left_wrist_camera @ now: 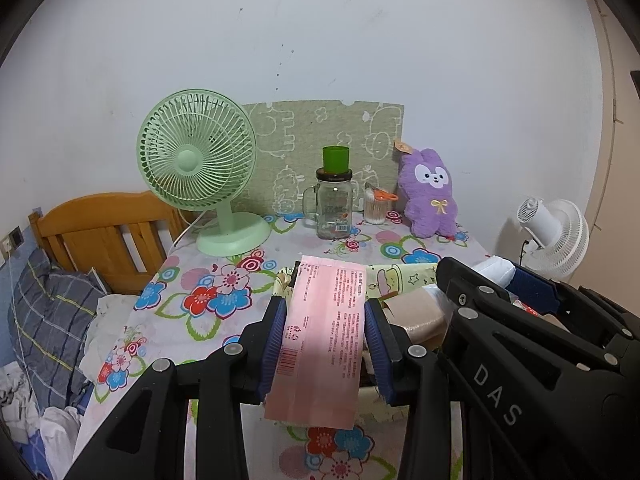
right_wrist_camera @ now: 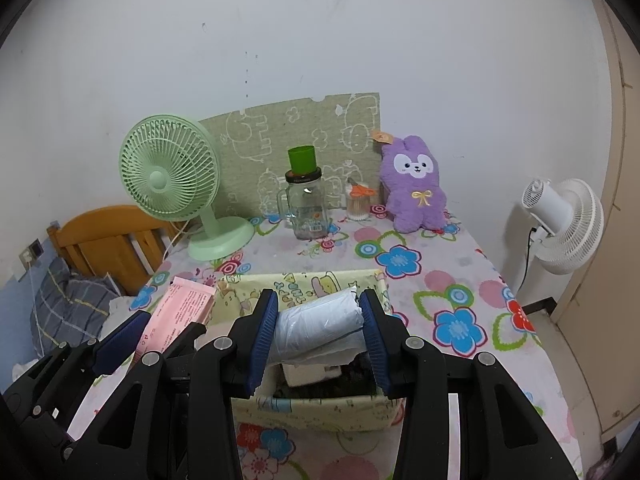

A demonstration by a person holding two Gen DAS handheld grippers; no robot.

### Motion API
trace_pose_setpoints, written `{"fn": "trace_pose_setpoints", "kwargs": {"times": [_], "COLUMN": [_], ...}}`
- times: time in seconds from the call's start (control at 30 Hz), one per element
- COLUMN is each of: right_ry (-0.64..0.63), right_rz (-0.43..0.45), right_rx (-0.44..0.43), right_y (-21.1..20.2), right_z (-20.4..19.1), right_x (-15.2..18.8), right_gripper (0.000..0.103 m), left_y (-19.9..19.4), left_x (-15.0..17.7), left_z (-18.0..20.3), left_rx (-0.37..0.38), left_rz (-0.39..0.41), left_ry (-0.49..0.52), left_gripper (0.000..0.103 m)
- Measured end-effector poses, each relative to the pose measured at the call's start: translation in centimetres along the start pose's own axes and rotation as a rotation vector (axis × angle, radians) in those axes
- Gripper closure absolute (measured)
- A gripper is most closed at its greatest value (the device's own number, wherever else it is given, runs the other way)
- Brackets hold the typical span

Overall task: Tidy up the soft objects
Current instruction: 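Lower the pink packet into the box with the left tool while the right tool lowers the white roll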

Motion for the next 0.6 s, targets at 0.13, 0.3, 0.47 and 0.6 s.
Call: {"fn": "trace_pose_setpoints", "kwargs": {"times": [0.13,0.3,0.47,0.6], "right_ry": [-0.002,-0.007,-0.004,-0.004], "right_rz": [-0.010,-0.026,-0.037,-0.058], "right_rx": [-0.005,-0.010,-0.011,-0.007], "right_y": [1.4,3.1,4.6,5.9], "right_z": [-0.2,-0.3,-0.2,-0.1], "right_x": [-0.3,-0.4,-0.2,0.1], "right_gripper": [0.057,0.057,0.057,0.057], "left_y": [1.2,2.8,4.4,5.8], "left_x": [-0.2,-0.2,0.0,0.3], "left_z": [-0.3,-0.7,-1.0,-1.3], "left_rx": [-0.006,-0.013,-0.011,-0.007], "left_rz": [-0.011,-0.027,-0.042,-0.061], "left_ry": [-0.006,-0.016,-0.025,-0.038], "left_gripper": [0.062,0.062,0.062,0.062]}}
Point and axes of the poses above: each gripper's, at about its wrist camera, not at the fingertips, and y roughly the way its jaws point, z to its right, x to its underside, the point moved 10 cm from there along y, roughly the way its jaws point, and after that the axes turned 8 degrees about x, right-handed, at the moved point
